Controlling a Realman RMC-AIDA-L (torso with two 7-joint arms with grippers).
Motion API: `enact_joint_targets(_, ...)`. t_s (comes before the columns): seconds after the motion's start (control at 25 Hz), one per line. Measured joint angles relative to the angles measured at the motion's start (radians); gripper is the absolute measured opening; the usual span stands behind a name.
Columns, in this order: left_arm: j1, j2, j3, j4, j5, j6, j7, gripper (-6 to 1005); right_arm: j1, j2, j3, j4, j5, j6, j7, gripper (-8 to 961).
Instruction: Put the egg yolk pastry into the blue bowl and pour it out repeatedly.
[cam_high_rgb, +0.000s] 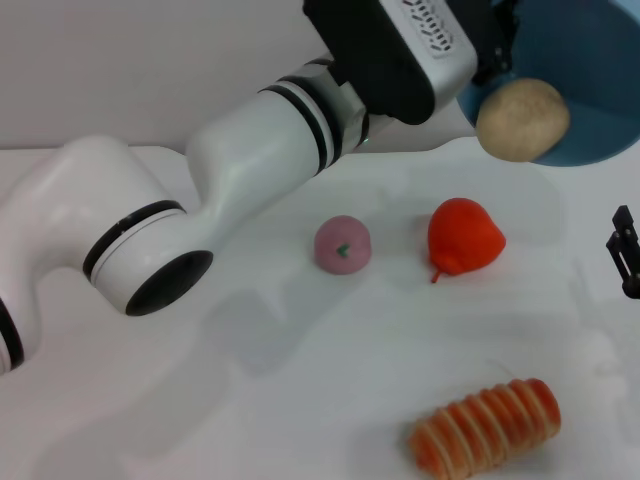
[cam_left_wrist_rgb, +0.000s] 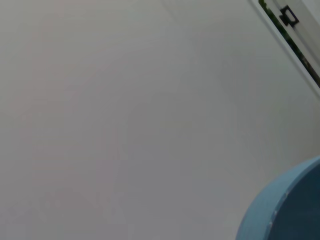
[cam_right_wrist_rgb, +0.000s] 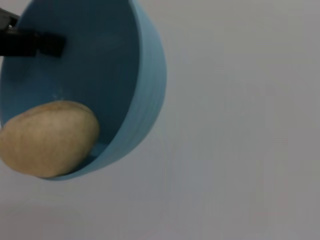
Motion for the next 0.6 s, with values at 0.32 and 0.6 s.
enact_joint_targets(0.32,-0.015,-0.002,0.023,0.055,0.0,0.062,-0.008,0,0.009,-0.001,0.0,-0.004,0.0,0.009,0.0,658)
enact_joint_targets(0.6,-0.024,-0.002,0.075,0.092,-0.006,0.164,-0.008,0,0.016,-0.002,0.0,-0.005,0.0,0.013,0.0,658)
